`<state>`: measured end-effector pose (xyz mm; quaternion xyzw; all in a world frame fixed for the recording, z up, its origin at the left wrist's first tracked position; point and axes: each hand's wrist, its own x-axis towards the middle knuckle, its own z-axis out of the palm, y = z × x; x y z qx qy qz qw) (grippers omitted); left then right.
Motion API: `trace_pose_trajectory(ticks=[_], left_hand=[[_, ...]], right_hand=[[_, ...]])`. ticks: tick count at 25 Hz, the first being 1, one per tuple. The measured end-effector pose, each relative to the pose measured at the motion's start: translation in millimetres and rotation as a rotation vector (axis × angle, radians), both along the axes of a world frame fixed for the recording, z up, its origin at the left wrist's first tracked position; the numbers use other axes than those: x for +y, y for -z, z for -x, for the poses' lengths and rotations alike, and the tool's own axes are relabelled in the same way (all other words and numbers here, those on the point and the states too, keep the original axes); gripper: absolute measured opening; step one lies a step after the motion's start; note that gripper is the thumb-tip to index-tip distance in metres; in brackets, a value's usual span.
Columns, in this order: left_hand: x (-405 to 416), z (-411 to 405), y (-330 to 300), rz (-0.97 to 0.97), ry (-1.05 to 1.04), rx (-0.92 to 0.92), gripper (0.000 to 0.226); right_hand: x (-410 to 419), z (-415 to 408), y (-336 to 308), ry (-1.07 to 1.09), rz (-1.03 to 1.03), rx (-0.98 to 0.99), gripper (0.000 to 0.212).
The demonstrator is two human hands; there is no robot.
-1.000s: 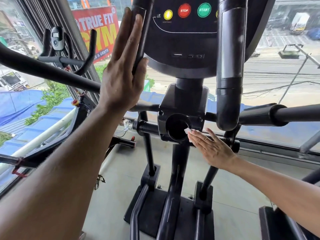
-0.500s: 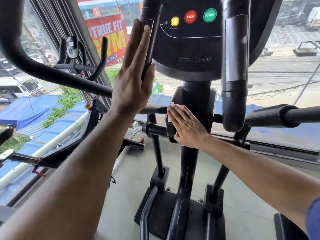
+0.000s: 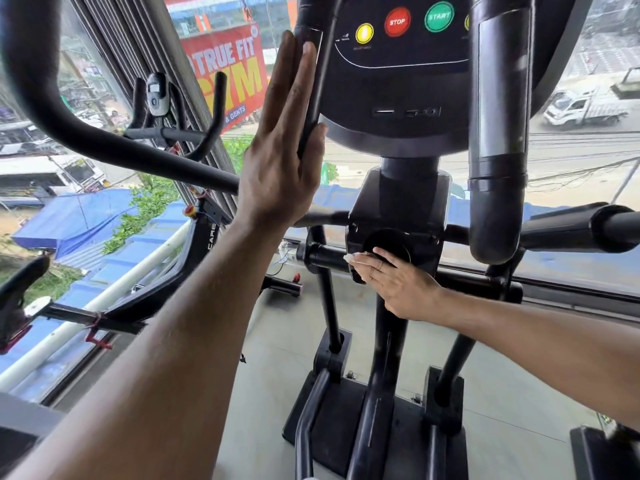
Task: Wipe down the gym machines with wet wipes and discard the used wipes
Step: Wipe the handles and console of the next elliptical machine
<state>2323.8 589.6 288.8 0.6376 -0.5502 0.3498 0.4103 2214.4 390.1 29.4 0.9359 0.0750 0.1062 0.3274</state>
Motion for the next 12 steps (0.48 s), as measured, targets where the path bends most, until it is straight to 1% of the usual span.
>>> trace_pose_trajectory(ticks=[4, 6, 8, 9, 11, 12], left_hand=[[-2.8, 0.5, 0.5, -0.014, 0.013, 0.004, 0.055], [-2.0, 1.2, 0.4, -0.009, 0.006, 0.007, 0.056], [-1.6, 2.1, 0.7, -0.011, -0.003, 0.010, 0.055], [-1.5, 2.7, 0.4, -0.012, -0.009, 0.016, 0.055], [-0.6, 2.6, 1.0, -0.007, -0.019, 0.023, 0.055], [-0.1, 2.6, 1.2, -0.006, -0.020, 0.020, 0.055]], right_hand=[[15.3, -10.3, -20.6, 0.092, -0.224, -0.159, 0.080], [21.1, -11.6, -33.3, 0.100, -0.414, -0.291, 0.080], [25.1, -0.4, -34.7, 0.023, -0.732, -0.459, 0.074], [30.7, 8.9, -28.2, 0.014, -0.927, -0.583, 0.071], [54.7, 25.5, -11.7, 0.107, -1.304, -0.810, 0.068], [67.9, 27.6, -5.9, 0.167, -1.424, -0.889, 0.069]])
